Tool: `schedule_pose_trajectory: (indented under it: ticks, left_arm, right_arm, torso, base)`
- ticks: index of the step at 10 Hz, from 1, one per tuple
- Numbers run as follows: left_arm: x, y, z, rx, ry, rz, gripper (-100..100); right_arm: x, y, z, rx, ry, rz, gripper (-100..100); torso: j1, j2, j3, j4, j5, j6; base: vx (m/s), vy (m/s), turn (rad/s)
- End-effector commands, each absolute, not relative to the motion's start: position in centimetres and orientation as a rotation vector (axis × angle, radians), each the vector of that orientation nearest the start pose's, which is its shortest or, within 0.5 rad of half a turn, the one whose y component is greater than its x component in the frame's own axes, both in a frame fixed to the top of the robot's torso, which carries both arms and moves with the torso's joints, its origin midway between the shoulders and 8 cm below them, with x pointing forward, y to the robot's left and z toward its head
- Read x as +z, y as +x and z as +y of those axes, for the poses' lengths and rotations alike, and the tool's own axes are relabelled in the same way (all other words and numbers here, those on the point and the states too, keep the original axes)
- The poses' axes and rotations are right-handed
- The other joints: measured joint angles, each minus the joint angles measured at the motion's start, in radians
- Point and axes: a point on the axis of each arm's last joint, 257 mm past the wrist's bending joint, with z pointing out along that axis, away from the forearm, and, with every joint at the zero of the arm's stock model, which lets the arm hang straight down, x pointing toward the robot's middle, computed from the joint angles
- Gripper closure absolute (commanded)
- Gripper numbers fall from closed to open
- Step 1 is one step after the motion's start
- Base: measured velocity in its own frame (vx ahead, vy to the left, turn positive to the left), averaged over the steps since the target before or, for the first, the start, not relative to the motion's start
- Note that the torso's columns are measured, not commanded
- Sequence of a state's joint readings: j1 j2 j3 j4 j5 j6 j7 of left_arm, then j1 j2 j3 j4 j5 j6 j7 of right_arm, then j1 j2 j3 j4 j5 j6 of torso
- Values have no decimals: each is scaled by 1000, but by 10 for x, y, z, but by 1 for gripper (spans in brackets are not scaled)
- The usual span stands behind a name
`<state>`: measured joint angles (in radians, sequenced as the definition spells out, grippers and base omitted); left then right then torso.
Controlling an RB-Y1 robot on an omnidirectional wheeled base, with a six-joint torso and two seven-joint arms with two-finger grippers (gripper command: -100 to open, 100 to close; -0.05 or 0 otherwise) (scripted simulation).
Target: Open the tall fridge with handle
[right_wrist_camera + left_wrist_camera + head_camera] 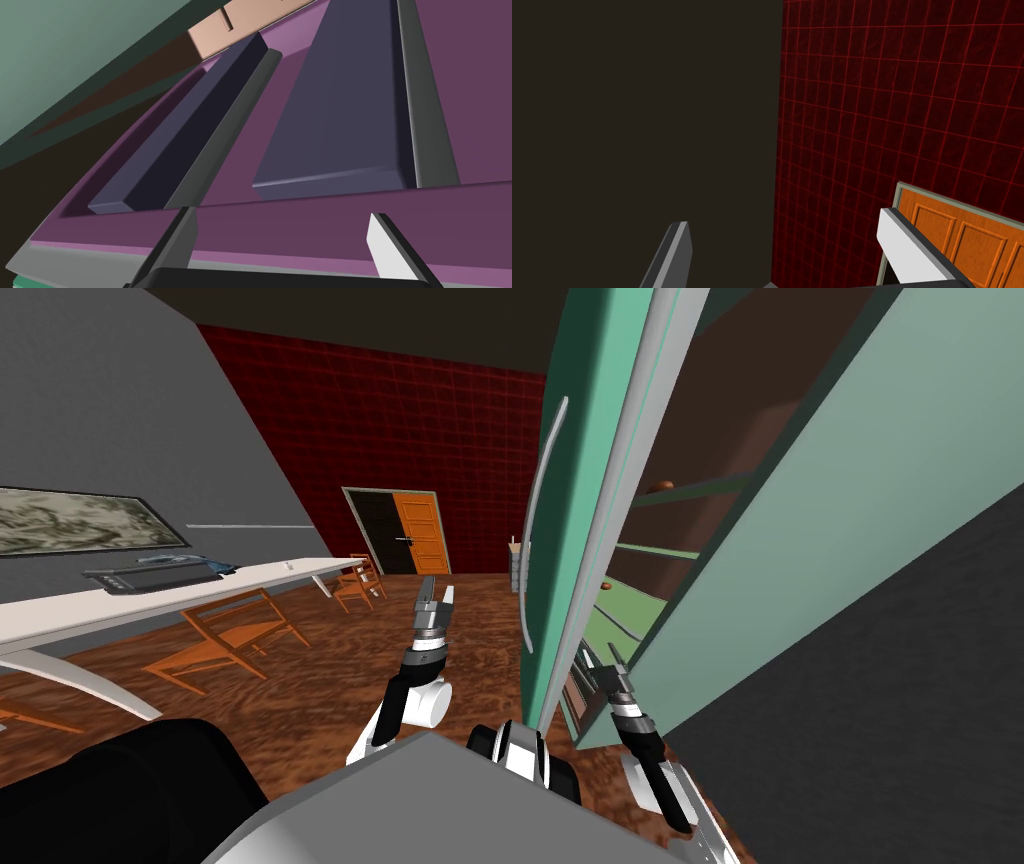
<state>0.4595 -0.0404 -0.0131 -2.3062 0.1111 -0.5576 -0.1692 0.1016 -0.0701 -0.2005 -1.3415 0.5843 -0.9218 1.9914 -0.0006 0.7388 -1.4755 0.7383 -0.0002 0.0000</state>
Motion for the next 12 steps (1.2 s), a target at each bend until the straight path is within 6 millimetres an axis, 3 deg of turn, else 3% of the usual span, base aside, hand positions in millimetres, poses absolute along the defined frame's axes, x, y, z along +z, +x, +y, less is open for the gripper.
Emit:
schedule_pose_trajectory:
  ticks: [1, 4, 5, 8, 12]
  left_arm:
    - [58, 328, 287, -1260, -608, 465, 0]
    - [58, 328, 287, -1260, -608, 465, 0]
    - [58, 328, 287, -1260, -608, 465, 0]
    - [58, 328, 287, -1260, -608, 465, 0]
    - [58, 328, 287, -1261, -608, 465, 0]
  right_arm:
    - [-200, 455, -216, -725, -745, 894, -100]
    - [-201, 455, -209, -719, -721, 902, -100]
    - [-212, 452, -231, -719, -760, 899, -100]
    - [-227, 445, -270, -739, -783, 926, -100]
    - [-236, 434, -323, -786, -786, 958, -100]
  torso:
    - [0, -1, -1, 0, 0, 0]
    - [0, -1, -1, 0, 0, 0]
    - [0, -1, -1, 0, 0, 0]
    - [-1, 0, 0, 0, 0, 0]
    - [2, -1, -1, 0, 0, -1]
  base:
    - [-6, 30, -5]
    - [-1, 13, -4]
    - [8, 100, 204]
    - [3, 100, 105]
    - [11, 92, 106]
